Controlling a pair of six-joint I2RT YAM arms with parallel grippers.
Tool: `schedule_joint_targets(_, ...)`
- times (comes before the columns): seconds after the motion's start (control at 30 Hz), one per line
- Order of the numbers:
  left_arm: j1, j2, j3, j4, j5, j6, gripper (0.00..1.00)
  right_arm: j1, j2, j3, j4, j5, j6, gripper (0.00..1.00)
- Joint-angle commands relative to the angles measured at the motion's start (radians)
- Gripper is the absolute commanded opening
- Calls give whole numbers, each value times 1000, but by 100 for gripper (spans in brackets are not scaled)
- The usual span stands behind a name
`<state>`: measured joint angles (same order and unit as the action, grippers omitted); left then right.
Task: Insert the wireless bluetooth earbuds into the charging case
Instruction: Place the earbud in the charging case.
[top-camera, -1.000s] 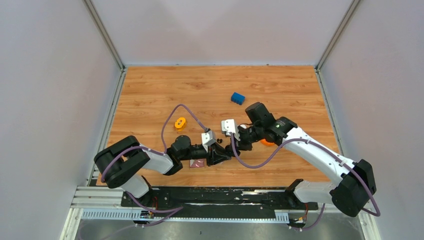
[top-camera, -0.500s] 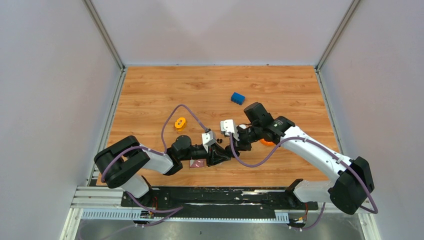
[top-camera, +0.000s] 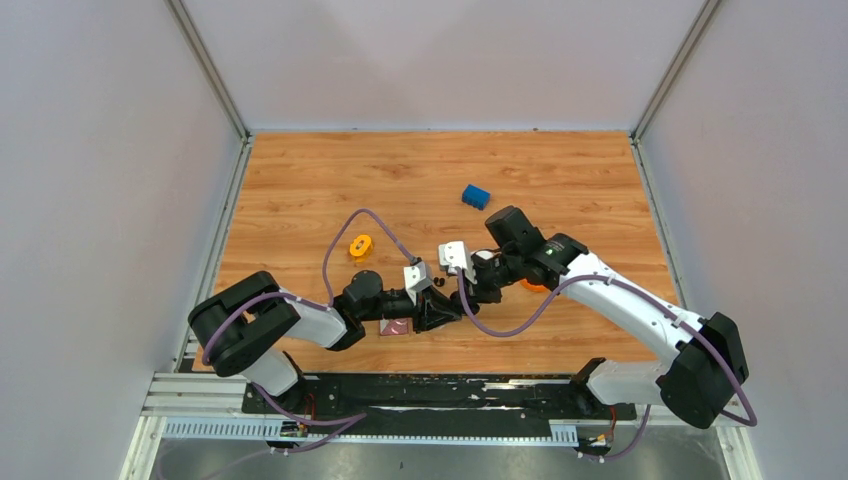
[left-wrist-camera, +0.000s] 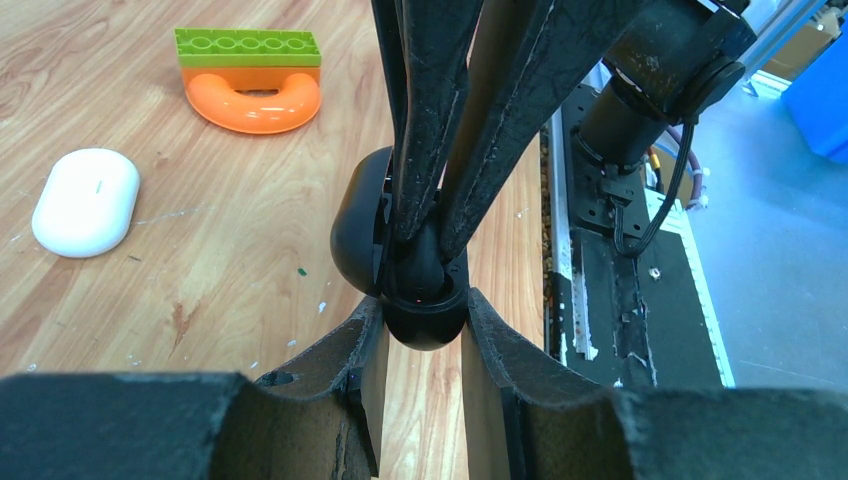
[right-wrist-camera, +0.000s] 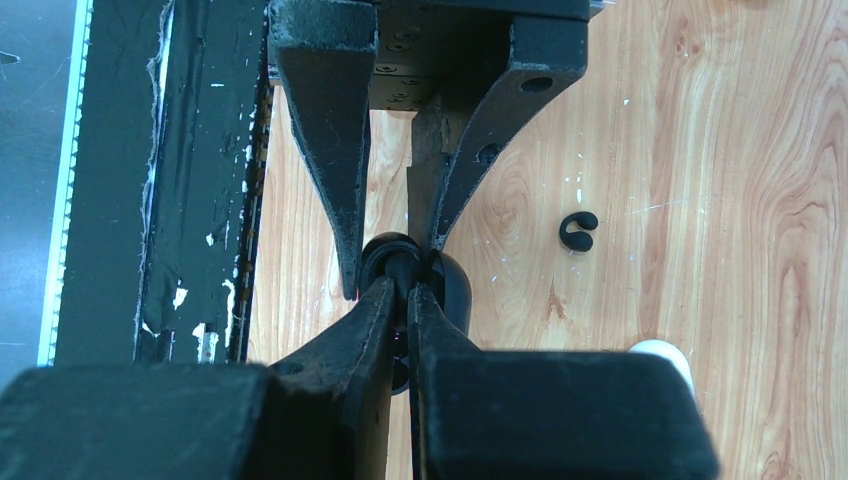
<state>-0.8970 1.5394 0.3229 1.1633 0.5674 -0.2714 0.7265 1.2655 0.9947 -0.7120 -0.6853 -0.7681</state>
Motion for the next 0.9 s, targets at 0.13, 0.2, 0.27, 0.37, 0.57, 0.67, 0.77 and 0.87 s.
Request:
schedule_joint_targets(0.13,-6,-11,16,106,9,14,0,9,5,-17,29,10,-4,19)
schedule_joint_targets(0.2,-6,-11,17,103,8,14,0,8,1,-15,24,15,-5,22)
schedule_joint_targets(0.27,-6,-12,18,102,9,13,0,9,-12,-13,23,16,-4,24)
schedule_joint_targets(0.37,-6,-7,19,103,10,12,0,7,-36,-9,23,4,3,27)
schedule_joint_targets(0.57,-6,-9,19,100,12,12,0,6,-85,0,15,12,4,30)
schedule_joint_targets(0.67,-6,-8,22,98,9,12,0,-3,-111,5,4,-4,1,30)
schedule_joint_targets(0.77,-6,-6,22,97,10,12,0,-26,-141,21,-25,-73,-15,30)
schedule_joint_targets(0.87,-6,-8,22,91,5,12,0,-50,-164,54,-96,-151,-61,30)
